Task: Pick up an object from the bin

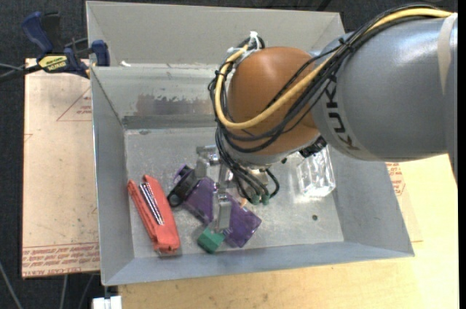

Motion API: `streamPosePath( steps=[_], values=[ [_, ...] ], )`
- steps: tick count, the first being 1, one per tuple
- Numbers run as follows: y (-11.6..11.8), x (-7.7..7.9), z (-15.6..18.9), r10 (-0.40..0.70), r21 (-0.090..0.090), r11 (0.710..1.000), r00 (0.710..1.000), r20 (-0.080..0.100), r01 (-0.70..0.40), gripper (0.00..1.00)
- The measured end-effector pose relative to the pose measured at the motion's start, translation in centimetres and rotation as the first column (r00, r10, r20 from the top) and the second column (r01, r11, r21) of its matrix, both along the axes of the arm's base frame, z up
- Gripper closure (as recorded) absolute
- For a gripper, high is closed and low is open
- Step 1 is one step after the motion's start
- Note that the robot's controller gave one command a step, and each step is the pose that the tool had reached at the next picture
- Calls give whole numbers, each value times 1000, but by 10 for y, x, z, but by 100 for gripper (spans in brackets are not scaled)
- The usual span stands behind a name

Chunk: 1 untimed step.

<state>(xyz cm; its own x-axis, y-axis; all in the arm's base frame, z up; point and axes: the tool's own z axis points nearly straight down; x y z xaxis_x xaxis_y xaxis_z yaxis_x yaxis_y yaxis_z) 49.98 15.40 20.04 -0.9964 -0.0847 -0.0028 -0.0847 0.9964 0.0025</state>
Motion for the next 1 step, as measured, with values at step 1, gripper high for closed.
streamPosePath(
  steps=[1],
  values=[
    [-12, 2, -40, -37, -1, 999, 999, -2, 37, 0]
  ],
)
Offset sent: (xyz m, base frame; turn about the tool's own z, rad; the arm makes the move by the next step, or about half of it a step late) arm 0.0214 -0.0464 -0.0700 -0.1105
